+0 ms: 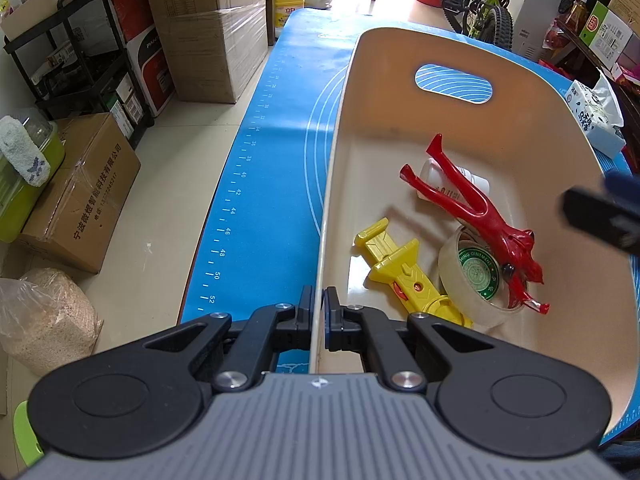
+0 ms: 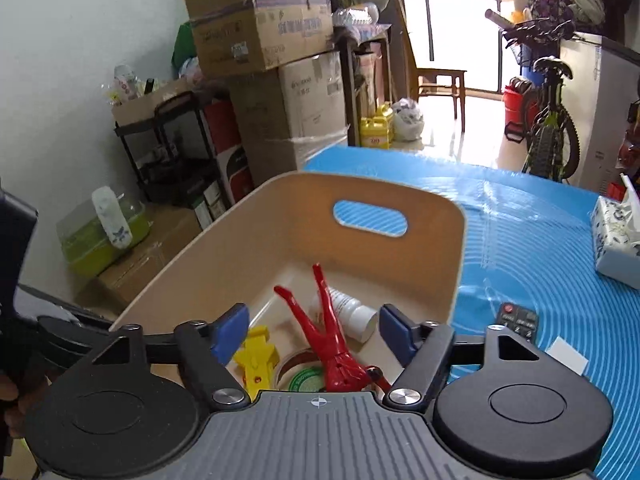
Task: Organize rigid objects
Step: 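Move the right tool to the black remote and close on it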
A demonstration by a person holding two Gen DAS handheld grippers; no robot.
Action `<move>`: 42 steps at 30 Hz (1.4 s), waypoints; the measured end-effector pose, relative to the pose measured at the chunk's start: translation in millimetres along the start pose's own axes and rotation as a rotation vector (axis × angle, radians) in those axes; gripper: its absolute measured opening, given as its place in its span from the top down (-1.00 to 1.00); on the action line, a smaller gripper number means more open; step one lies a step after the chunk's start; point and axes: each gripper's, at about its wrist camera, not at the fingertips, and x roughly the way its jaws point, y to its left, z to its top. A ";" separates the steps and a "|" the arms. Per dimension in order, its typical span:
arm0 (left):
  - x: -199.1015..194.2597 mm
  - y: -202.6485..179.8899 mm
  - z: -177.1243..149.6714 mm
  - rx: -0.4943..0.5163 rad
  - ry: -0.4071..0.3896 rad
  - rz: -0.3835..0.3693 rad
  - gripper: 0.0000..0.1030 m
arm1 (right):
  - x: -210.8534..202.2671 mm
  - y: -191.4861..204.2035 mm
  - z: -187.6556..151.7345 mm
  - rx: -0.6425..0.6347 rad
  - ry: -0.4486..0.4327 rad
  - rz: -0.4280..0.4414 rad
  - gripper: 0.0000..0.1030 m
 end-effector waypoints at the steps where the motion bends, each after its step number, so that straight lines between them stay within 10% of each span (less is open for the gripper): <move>1: 0.0 -0.3 -0.1 0.000 0.000 0.000 0.89 | -5.0 -2.7 1.9 0.002 -0.018 -0.006 -0.76; 19: -0.6 -1.0 -1.0 0.000 0.001 0.005 0.88 | -18.6 -109.9 -19.2 0.169 -0.050 -0.287 -0.95; 42: -0.2 -1.4 -0.8 0.004 0.001 0.011 0.88 | 62.4 -119.7 -59.8 0.161 0.135 -0.305 -0.69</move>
